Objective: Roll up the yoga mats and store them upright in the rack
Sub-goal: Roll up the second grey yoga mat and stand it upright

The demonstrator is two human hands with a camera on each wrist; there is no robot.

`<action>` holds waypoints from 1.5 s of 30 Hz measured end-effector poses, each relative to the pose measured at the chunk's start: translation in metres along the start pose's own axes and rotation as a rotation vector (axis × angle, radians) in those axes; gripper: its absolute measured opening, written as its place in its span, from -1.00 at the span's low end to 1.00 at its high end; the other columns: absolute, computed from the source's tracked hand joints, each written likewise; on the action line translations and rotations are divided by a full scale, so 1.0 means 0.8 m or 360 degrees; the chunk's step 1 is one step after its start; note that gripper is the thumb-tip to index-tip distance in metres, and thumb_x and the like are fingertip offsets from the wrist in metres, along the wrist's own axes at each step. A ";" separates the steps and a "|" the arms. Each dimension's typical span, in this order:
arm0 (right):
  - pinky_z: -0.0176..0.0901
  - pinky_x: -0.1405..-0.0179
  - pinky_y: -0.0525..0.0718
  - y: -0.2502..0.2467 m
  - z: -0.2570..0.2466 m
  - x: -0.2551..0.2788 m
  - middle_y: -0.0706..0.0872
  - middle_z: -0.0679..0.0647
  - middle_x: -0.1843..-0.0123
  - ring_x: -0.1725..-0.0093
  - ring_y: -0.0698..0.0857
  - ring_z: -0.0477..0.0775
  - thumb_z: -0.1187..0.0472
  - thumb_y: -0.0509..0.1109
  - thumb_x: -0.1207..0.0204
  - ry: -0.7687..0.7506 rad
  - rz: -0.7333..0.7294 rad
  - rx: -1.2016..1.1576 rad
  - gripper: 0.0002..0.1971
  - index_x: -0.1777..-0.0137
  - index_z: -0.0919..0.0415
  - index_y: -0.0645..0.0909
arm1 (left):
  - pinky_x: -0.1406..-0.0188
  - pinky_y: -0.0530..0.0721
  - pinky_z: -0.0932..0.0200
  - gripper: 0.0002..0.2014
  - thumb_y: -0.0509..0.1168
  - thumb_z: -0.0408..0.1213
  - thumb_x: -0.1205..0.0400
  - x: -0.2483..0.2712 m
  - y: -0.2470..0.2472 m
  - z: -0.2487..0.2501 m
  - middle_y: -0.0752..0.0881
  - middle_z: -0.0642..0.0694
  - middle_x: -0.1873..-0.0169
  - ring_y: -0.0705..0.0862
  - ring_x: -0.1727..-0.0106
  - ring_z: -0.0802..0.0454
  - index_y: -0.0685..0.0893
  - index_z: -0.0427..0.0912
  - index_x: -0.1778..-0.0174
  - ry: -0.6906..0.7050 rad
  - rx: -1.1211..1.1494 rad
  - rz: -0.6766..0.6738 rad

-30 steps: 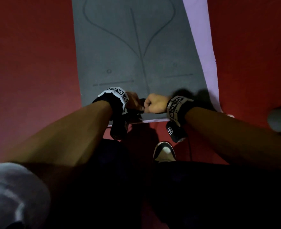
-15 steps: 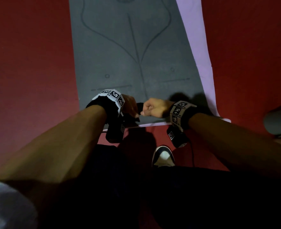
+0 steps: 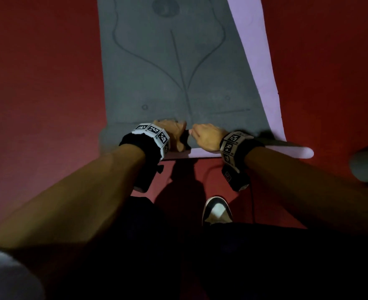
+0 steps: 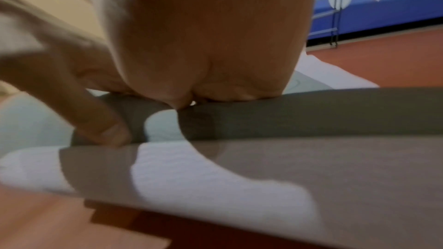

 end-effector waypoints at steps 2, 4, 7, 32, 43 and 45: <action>0.07 -0.38 0.45 -0.006 -0.002 0.000 0.62 0.27 -0.43 -0.42 0.56 0.31 0.02 -0.02 -0.84 -0.0033 0.0017 0.0019 -0.59 -0.29 0.31 0.53 | 0.07 0.51 0.04 -0.51 0.49 0.04 -0.48 0.001 0.004 -0.006 0.70 -0.25 -0.10 0.71 -0.14 -0.26 0.46 -0.15 -0.12 -0.0037 -0.0004 0.0004; 0.13 -0.32 0.44 -0.010 -0.008 0.002 0.65 0.25 -0.35 -0.37 0.59 0.31 -0.02 -0.01 -0.83 -0.0095 0.0055 0.0048 -0.62 -0.21 0.24 0.52 | 0.11 0.58 0.04 -0.50 0.53 0.05 -0.46 0.002 0.017 -0.015 0.69 -0.21 0.02 0.71 -0.03 -0.22 0.41 -0.13 -0.04 -0.0093 0.0140 -0.0052; 0.19 -0.24 0.46 -0.013 -0.016 0.011 0.70 0.15 -0.15 -0.20 0.65 0.25 -0.15 0.10 -0.73 -0.0236 0.0274 0.0252 -0.66 -0.13 0.13 0.46 | 0.17 0.52 0.05 -0.43 0.57 0.11 -0.43 0.005 0.020 -0.021 0.59 -0.15 0.13 0.64 0.07 -0.16 0.46 -0.20 -0.06 -0.0195 0.0226 -0.0074; 0.15 -0.28 0.40 -0.032 0.025 0.020 0.57 0.16 -0.29 -0.30 0.55 0.25 -0.50 0.59 -0.06 0.0108 0.0256 0.0578 0.06 -0.45 0.09 0.35 | 0.08 0.46 0.11 -0.61 0.45 0.07 -0.58 0.001 0.006 -0.018 0.56 -0.11 0.07 0.55 0.04 -0.12 0.45 -0.13 0.06 -0.0175 0.0409 -0.0118; 0.17 -0.03 0.52 -0.047 0.020 0.039 0.66 0.21 0.02 0.07 0.65 0.26 -0.16 0.77 0.11 -0.0025 0.0647 0.0871 -0.02 -0.34 0.20 0.55 | -0.08 0.61 -0.01 -0.46 0.55 0.11 -0.45 0.006 -0.012 -0.030 0.69 -0.23 -0.18 0.67 -0.17 -0.21 0.48 -0.15 -0.08 -0.0245 0.0416 0.0063; 0.16 -0.12 0.46 -0.046 0.020 0.035 0.70 0.20 -0.04 -0.03 0.68 0.27 -0.10 0.72 -0.08 0.0012 0.0553 0.0770 -0.14 -0.38 0.18 0.52 | -0.02 0.57 -0.04 -0.35 0.59 0.13 -0.36 0.013 -0.023 -0.024 0.67 -0.23 -0.18 0.67 -0.19 -0.26 0.39 -0.09 -0.12 -0.0242 0.0222 0.0151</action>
Point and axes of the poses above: each hand's wrist, its own x-axis away from the middle knuckle, its own y-axis out of the palm, z = x × y, the point moved 4 cm from there along -x, towards the middle knuckle
